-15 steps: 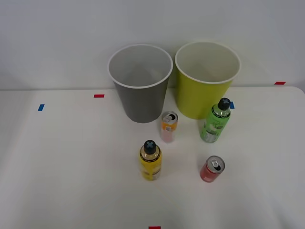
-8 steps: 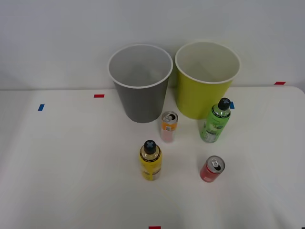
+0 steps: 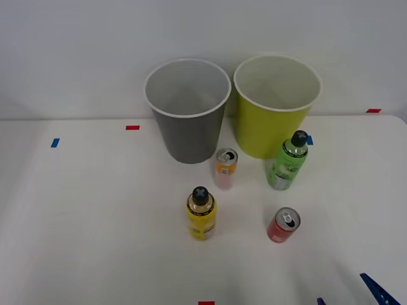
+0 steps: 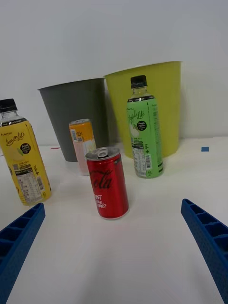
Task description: Put cans in the gray bin, plastic bottles in the light green bin
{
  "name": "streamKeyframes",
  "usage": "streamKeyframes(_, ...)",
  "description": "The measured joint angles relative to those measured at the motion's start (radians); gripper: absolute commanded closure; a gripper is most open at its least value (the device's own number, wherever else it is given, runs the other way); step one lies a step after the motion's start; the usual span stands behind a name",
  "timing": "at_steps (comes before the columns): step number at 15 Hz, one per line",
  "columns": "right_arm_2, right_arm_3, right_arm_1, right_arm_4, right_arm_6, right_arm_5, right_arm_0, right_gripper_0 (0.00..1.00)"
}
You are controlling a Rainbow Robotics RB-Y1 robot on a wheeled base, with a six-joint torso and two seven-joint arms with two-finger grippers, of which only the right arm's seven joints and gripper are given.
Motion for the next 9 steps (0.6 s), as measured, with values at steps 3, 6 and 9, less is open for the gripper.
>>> streamKeyframes(3, 0.023, -0.001, 0.005, -0.002, 0.018, 0.053, -0.069, 0.0)
streamKeyframes(6, 0.043, 0.0, 0.007, -0.001, 0.038, 0.11, -0.126, 0.0)
streamKeyframes(9, 0.058, -0.001, 0.009, 0.001, 0.067, 0.164, -0.173, 0.0)
